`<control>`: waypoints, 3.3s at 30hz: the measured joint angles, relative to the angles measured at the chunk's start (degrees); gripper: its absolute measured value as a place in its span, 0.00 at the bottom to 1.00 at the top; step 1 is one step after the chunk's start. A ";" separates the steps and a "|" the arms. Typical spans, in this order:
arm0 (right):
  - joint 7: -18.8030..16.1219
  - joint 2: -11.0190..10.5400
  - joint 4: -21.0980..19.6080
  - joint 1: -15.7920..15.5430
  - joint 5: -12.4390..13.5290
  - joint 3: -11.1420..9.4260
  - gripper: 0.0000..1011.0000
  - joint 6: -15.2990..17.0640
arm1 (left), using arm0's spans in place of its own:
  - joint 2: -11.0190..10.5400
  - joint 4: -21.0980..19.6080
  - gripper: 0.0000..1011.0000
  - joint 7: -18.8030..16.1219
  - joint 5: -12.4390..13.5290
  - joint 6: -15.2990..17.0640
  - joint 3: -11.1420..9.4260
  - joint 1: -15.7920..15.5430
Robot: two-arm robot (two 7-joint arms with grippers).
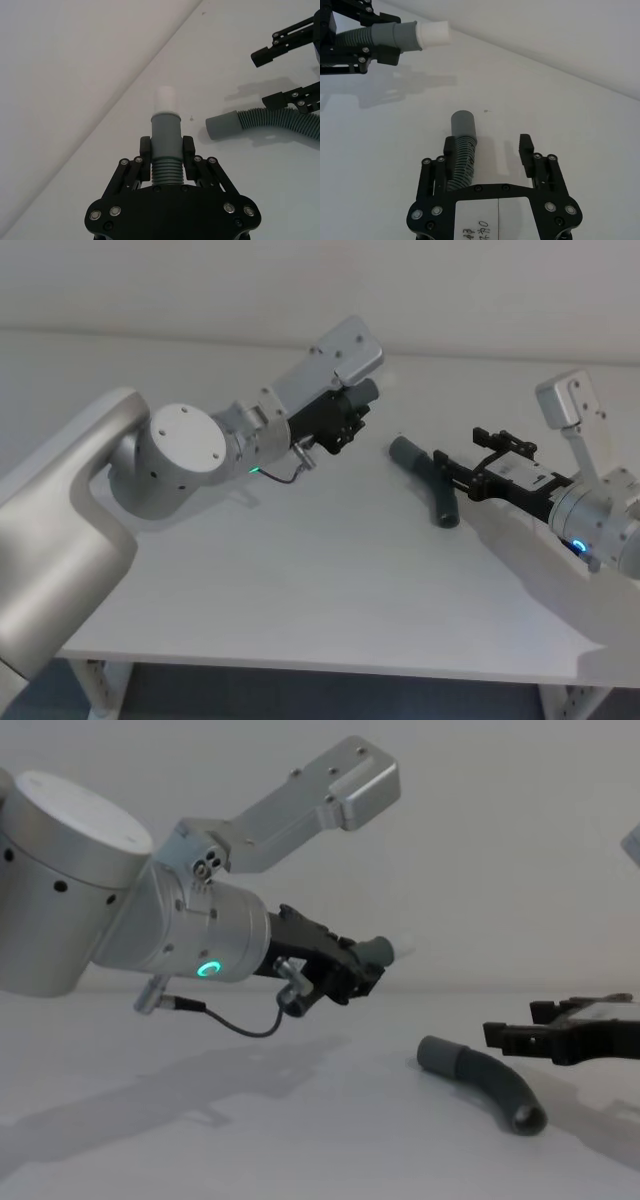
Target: Use both hands to pick up one end of the pipe from the table, align the ends, and insert them.
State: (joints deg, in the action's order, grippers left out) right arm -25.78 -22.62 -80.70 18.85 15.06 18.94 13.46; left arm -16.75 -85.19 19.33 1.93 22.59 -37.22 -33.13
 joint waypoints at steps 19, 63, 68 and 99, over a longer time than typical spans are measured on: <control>-1.72 0.96 2.76 2.14 1.42 1.89 0.99 3.34 | -0.37 -1.72 0.36 0.56 1.62 0.60 0.06 0.20; -2.06 1.79 5.68 4.83 3.24 4.18 0.54 7.66 | 0.77 -5.51 0.36 -0.69 3.38 0.96 2.47 3.16; -2.02 1.79 5.71 4.86 3.24 4.21 0.36 7.69 | 0.73 -6.26 0.36 -0.56 3.46 1.62 2.80 3.53; -0.97 -1.17 4.68 3.73 0.93 3.27 0.23 -5.50 | -1.24 -4.25 0.36 12.10 4.41 0.80 -0.18 -4.07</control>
State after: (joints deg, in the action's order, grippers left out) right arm -26.75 -23.79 -76.02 22.58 15.98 22.20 7.97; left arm -17.99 -89.44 31.43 6.34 23.39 -37.40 -37.20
